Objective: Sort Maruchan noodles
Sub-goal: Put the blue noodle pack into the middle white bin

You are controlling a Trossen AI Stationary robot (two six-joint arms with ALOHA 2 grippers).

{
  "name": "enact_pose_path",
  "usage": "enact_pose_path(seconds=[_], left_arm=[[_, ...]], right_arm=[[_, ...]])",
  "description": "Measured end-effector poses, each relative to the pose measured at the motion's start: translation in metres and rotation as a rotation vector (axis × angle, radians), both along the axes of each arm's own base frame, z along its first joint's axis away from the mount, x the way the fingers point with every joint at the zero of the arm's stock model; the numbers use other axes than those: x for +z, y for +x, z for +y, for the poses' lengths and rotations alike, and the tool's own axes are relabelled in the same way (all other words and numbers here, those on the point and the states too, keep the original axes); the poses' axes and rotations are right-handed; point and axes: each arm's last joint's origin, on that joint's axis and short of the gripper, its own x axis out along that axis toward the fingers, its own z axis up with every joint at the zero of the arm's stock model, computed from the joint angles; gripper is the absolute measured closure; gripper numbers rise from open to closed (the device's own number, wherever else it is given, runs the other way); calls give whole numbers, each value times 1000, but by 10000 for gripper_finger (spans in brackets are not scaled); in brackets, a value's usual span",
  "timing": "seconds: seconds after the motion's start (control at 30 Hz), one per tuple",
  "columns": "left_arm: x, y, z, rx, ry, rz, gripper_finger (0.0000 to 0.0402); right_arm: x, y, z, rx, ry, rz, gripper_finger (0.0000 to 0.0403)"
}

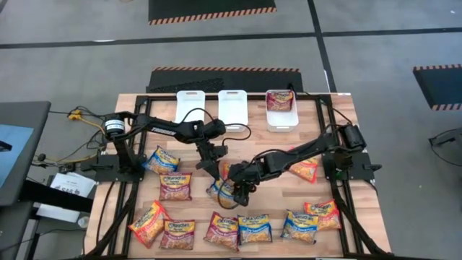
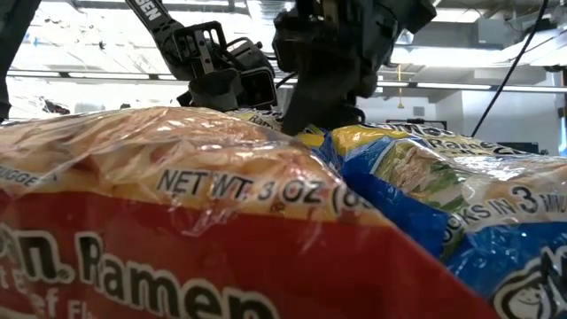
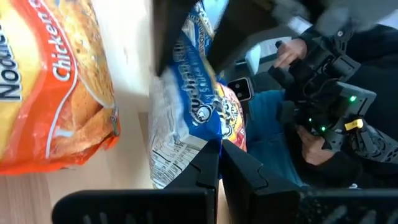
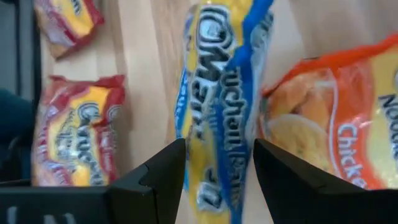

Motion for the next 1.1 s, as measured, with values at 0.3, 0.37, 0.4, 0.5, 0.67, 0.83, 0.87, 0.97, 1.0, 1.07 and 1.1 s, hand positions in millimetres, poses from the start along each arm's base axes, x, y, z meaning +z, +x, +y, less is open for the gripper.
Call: enact_pose_path(seconds=[0.3,0.37,0.4,0.5,0.67,0.83,0.87,0.97,1.0,1.07,1.1], left_arm=[[2,2,1,13,10,-21,401],[3,3,1,16,9,-30,401],[3,3,1,17,8,-31,401],[3,4,1,17,5,-31,401],[4,4,1,29,-7,-15,401],[5,6,2,50,-21,1,401],[5,6,2,52,-26,3,401],[7,7,3,51,-61,12,400],[8,7,4,51,-69,10,398],[10,7,7,48,-95,6,390],[11,7,9,48,-108,1,385]], right_arm=[[-4,2,-4,-41,59,34,223],[-7,1,-3,-41,85,58,254],[-7,1,-3,-40,99,62,272],[-12,5,-3,-42,136,65,333],[-16,6,-2,-32,165,77,392],[-16,4,-3,-36,164,97,397],[-16,4,-3,-40,166,103,397],[-13,2,-3,-52,173,114,398],[-13,0,-2,-51,171,125,398],[-10,-3,-1,-50,167,140,398],[-9,-3,0,-47,169,131,398]])
